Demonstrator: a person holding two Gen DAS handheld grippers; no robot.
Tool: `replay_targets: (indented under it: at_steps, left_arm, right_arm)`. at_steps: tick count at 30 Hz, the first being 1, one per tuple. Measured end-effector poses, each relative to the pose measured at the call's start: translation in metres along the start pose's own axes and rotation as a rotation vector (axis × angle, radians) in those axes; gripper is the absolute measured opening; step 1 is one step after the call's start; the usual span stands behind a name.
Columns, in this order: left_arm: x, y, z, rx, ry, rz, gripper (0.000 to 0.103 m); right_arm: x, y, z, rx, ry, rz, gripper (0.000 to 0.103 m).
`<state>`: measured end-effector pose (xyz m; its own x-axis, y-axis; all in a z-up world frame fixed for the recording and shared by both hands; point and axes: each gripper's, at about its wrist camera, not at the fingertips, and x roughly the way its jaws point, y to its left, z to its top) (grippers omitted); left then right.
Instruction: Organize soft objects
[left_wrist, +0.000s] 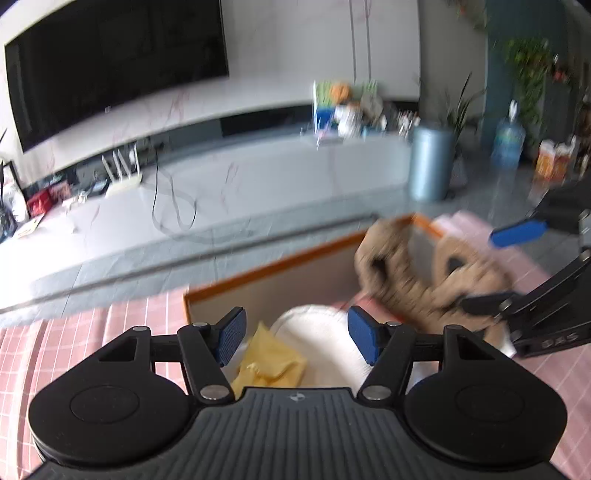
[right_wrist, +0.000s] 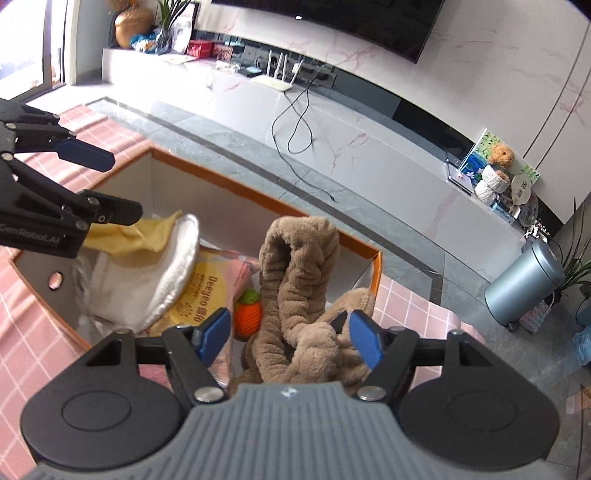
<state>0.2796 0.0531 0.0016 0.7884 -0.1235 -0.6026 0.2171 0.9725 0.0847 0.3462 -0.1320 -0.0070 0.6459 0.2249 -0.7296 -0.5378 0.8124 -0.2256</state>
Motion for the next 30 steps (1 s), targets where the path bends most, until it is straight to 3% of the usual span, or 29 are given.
replay_targets:
  at_steps: [7, 10, 22, 24, 27, 30]
  left_arm:
    - [-0.059, -0.015, -0.001, -0.033, -0.183, -0.009, 0.074]
    - [-0.080, -0.022, -0.004, -0.045, -0.234, 0.003, 0.074]
    - [-0.146, -0.046, -0.036, -0.045, -0.404, 0.073, 0.080]
    - [-0.156, -0.050, -0.046, -0.050, -0.445, 0.120, 0.086]
    - [-0.168, -0.072, -0.067, 0.037, -0.555, 0.252, 0.094]
    - [-0.175, -0.075, -0.080, -0.036, -0.544, 0.252, 0.098]
  right_arm:
    - [-0.059, 0.009, -0.004, 0.067, -0.084, -0.003, 0.075]
    - [-0.087, 0.013, -0.010, 0.110, -0.133, -0.007, 0.082]
    - [-0.168, 0.049, -0.059, 0.259, -0.311, -0.085, 0.092]
    - [-0.177, 0.059, -0.071, 0.265, -0.340, -0.115, 0.094]
    - [-0.191, 0.072, -0.090, 0.288, -0.382, -0.157, 0.096]
    - [-0.199, 0.085, -0.109, 0.329, -0.408, -0.198, 0.099]
